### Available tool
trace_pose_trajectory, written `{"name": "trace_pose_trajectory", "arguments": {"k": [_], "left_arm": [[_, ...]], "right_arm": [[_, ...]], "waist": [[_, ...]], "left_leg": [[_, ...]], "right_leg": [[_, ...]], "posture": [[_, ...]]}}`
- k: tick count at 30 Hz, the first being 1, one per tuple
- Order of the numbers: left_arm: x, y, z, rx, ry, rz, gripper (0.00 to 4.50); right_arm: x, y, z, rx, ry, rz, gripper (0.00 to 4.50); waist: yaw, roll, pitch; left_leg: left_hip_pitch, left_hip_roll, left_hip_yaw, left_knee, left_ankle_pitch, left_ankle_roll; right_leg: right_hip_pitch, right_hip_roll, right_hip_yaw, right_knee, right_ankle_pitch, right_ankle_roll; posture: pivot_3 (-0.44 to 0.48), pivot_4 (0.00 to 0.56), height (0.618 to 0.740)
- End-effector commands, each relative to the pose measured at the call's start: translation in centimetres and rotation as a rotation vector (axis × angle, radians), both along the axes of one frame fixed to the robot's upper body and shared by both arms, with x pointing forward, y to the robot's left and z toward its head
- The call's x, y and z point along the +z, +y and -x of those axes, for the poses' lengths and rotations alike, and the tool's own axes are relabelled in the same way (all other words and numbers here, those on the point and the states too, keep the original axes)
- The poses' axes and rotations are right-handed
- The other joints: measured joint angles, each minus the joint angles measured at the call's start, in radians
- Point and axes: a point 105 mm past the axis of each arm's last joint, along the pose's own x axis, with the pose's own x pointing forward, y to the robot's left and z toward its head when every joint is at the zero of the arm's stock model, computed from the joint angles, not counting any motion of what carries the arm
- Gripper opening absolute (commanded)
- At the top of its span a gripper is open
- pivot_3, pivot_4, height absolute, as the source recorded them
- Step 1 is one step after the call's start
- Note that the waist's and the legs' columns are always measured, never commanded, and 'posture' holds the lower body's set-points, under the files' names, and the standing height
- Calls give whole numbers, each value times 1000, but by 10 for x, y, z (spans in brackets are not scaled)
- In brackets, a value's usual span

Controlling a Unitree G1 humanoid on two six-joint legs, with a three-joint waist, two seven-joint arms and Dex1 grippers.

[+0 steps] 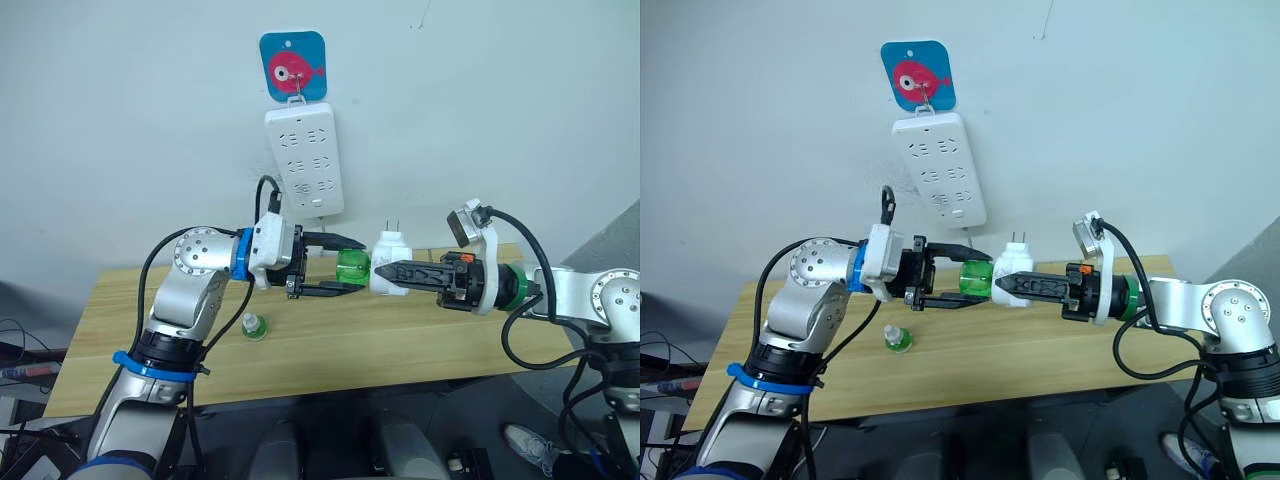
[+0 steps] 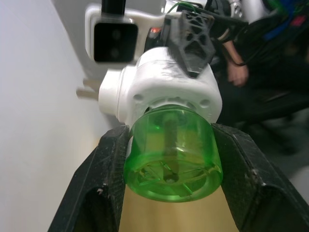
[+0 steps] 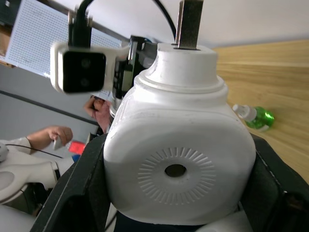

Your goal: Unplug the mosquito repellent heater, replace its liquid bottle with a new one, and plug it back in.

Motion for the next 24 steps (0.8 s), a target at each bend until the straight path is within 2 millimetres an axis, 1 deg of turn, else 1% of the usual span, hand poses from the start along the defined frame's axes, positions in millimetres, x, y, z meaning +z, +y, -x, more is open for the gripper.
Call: {"name": "trace_pose_trajectory", "arguments": {"k": [1, 4, 7, 9, 10, 11, 12, 13, 14, 15, 17, 18, 21, 24], "left_arm": [[-8, 6, 8, -43, 313, -113, 2305], [8, 5, 6, -74, 424, -100, 2305], [15, 4, 5, -98, 377, -86, 2305], [18, 2, -2, -59, 337, -57, 2305], [17, 2, -7, -30, 274, -46, 2305], [15, 3, -9, -23, 152, -42, 2655], [13, 4, -8, -25, 68, -45, 3026], [13, 4, -11, -3, -26, -11, 3281], [13, 6, -11, 10, -67, 25, 3594], [9, 8, -10, 27, -148, 75, 3866], [-7, 14, -3, 26, -242, 90, 3916], [-12, 16, -1, 24, -283, 97, 3916], [-15, 12, 2, 41, -386, 147, 3916], [-12, 9, 2, 50, -463, 185, 3916]], "right_arm": [[24, 7, 23, 134, -101, -47, 3053], [22, 9, 29, 155, -109, -30, 3053], [22, 9, 28, 138, -108, -40, 3053], [22, 8, 25, 114, -103, -51, 3053], [22, 7, 24, 104, -100, -55, 3053], [21, 6, 22, 91, -97, -60, 3053], [21, 5, 21, 83, -95, -63, 3053], [21, 3, 20, 75, -92, -65, 3053], [21, 2, 19, 65, -89, -68, 3052], [20, 1, 18, 55, -86, -71, 3052], [20, 0, 15, 41, -80, -75, 3052], [20, -1, 15, 38, -79, -76, 3052], [20, 0, 13, 36, -78, -75, 3052], [20, -1, 13, 40, -77, -67, 3052]], "waist": [[-1, 1, 0], [-1, 1, 1], [0, 1, 1], [0, 1, 1], [1, 1, 1], [3, 1, 1], [3, 1, 1], [3, 1, 1], [4, 1, 1], [3, 1, 1], [2, 1, 1], [3, 1, 1], [10, 1, 1], [27, 1, 1]], "left_leg": [[0, 0, 0, 0, 0, 0], [0, 0, -1, 0, 0, 0], [-1, 0, 0, 0, 0, 0], [0, 0, 0, 0, 0, 0], [-1, 0, 0, 0, 0, 0], [-1, 0, 0, 0, 0, 0], [-1, 0, 0, 0, 0, 0], [-1, 0, 0, 0, 0, 0], [0, 0, 1, 0, 0, 0], [-1, 0, 1, 0, 0, 0], [0, 0, 2, 0, 0, 0], [0, 1, 2, 0, 0, 0], [0, 1, 1, 0, 0, 0], [-2, 0, 0, 4, 0, 0]], "right_leg": [[0, 0, 0, 0, 0, 0], [0, 1, -1, 0, 0, 0], [0, 1, 0, -1, 0, 0], [-1, 1, 0, -1, 0, 0], [-1, 1, 0, -1, 0, 0], [-1, 1, 0, -1, 0, 0], [-1, 1, 0, -1, 0, 0], [-1, 0, 0, -1, 0, 0], [-1, 0, 1, -1, 0, 0], [-1, 0, 1, -1, 0, 0], [-1, -1, 2, -1, 0, 0], [-1, 0, 2, -1, 0, 0], [-1, -1, 1, -1, 0, 0], [0, -1, 0, -1, 1, 0]], "posture": [[-168, 180, 740], [-176, 182, 740], [-180, 182, 740], [-180, 182, 740], [-185, 181, 740], [-186, 181, 740], [-186, 180, 740], [-186, 180, 740], [-186, 180, 740], [-186, 180, 740], [-181, 179, 740], [-181, 179, 740], [-177, 176, 740], [-175, 174, 740]]}}
